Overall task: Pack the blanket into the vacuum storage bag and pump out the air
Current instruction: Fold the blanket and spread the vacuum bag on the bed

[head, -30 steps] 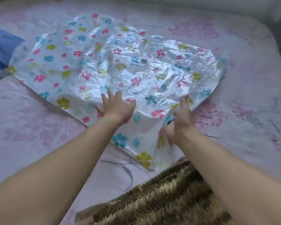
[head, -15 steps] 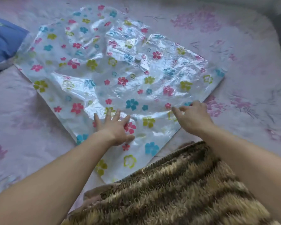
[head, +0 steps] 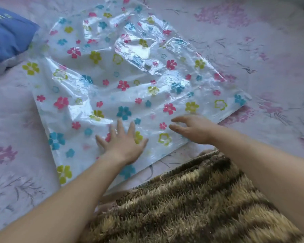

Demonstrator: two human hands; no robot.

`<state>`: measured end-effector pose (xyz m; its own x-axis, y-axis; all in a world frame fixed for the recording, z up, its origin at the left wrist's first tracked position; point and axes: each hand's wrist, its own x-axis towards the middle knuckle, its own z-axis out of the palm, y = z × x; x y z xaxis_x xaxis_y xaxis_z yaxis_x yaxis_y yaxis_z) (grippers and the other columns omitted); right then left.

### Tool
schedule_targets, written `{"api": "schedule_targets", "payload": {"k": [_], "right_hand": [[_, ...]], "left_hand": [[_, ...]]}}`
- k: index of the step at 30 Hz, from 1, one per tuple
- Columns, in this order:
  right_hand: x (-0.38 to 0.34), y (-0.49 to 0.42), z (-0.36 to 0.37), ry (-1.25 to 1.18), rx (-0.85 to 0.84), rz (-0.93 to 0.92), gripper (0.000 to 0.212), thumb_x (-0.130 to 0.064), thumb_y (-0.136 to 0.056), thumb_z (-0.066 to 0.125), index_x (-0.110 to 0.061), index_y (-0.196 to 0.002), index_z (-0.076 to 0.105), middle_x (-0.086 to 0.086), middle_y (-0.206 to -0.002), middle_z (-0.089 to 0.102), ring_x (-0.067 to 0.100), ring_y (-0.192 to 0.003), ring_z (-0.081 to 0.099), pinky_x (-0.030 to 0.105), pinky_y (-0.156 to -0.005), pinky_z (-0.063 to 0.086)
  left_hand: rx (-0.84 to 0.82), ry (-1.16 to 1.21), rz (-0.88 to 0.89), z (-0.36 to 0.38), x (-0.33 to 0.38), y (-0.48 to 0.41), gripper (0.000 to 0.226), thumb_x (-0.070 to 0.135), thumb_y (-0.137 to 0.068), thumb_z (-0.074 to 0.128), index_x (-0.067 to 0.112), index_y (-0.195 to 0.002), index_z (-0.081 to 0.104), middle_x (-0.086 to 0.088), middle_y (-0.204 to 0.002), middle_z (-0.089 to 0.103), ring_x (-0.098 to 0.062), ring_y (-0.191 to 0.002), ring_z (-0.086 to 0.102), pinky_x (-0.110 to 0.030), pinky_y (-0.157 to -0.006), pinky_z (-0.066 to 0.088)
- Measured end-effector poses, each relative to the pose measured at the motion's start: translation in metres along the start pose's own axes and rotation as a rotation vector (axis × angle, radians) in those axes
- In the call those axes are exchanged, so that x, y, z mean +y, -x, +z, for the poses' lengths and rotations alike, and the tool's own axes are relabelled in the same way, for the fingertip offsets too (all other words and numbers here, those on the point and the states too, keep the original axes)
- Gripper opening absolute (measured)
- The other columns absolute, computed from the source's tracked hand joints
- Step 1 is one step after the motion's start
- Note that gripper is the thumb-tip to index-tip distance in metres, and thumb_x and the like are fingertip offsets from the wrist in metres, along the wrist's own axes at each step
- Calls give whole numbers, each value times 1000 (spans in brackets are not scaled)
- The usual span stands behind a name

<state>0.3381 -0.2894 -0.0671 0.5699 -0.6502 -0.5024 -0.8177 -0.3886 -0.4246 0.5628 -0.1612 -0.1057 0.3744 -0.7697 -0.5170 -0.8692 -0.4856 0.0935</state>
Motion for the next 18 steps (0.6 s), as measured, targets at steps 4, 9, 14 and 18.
{"api": "schedule_targets", "payload": {"k": [4,9,14,18], "right_hand": [[18,-6,9,118,-91,133,59,-61,-103,21,-40,-158,19,2,-170,-6,36,-153,-18,53,-124,0],[3,11,6,79,-212,134,90,-84,-79,10,-40,-157,23,3,-170,-2,27,-156,-2,48,-123,2],[-20,26,15,-22,-305,72,98,-88,-73,12,-37,-154,36,0,-169,4,23,-155,5,48,-124,2],[-22,19,22,-21,-249,40,90,-84,-81,14,-35,-154,36,2,-170,-1,24,-155,-9,54,-124,-4]], "left_hand": [[14,-43,37,35,-6,1,103,97,-78,20,46,-156,-25,0,-162,-44,-30,-150,-41,-81,-109,-15],[51,-110,141,16,-36,-24,104,97,-75,35,56,-156,-15,9,-166,-36,-22,-154,-33,-81,-112,-13],[40,-108,93,-11,-74,-32,109,91,-72,54,59,-157,-7,11,-171,-23,-26,-158,-25,-80,-115,-2],[11,-94,56,-17,-73,-27,109,84,-78,59,52,-161,-4,4,-172,-22,-29,-158,-22,-75,-120,-1]]}}
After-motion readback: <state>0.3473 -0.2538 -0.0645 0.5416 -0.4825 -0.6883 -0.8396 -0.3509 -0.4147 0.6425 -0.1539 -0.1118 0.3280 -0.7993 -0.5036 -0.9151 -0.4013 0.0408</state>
